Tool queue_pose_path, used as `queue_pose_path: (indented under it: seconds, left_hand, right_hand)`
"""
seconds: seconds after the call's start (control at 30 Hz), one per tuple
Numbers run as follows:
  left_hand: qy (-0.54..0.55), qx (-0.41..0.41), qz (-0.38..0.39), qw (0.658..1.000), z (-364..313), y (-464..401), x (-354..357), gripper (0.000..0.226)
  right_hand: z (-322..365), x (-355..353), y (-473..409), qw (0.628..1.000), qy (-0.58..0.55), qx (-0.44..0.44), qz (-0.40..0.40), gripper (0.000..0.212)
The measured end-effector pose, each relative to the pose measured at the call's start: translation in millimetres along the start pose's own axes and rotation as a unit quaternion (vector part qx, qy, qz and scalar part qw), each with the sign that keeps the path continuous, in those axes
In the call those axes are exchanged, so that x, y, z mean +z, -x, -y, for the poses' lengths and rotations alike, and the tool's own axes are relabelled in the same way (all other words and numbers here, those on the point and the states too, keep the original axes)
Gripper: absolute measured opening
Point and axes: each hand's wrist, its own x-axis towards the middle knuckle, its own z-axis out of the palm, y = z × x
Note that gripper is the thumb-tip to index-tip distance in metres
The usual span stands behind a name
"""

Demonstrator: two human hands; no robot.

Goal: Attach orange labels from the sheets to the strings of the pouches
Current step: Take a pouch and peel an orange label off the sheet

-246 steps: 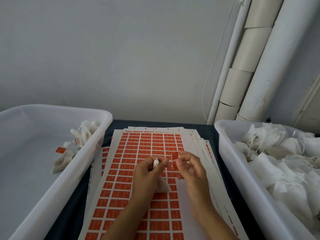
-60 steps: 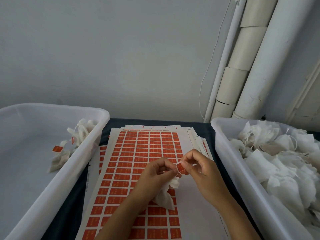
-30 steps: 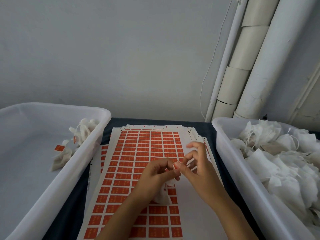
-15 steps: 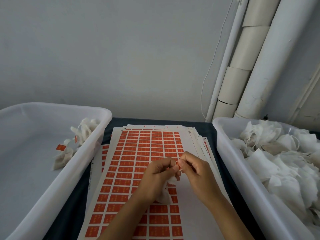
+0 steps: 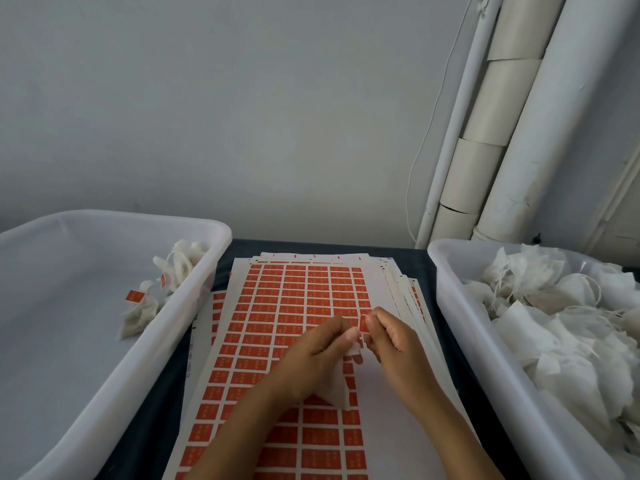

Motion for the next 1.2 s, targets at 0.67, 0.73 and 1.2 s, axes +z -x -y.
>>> queue_pose_path:
  seconds: [0.67, 0.73, 1.2]
  left_hand:
    - [-0.221, -0.031, -0.127, 0.966, -6, 14, -57, 0.016]
    - [-0.209, -0.035, -0.218, 0.953, -19, 16, -68, 0.018]
    - [-0.223, -0.216, -0.506, 0.805, -39, 49, -147, 0.031]
  right_hand:
    - [37, 17, -22, 0.989, -0.002, 0.087, 0.122, 0.018]
    - [55, 33, -36, 0.993, -0.052, 0.071, 0.082, 0.014]
    - [128, 146, -84, 0.945, -0.258, 0.063, 0.19, 0.028]
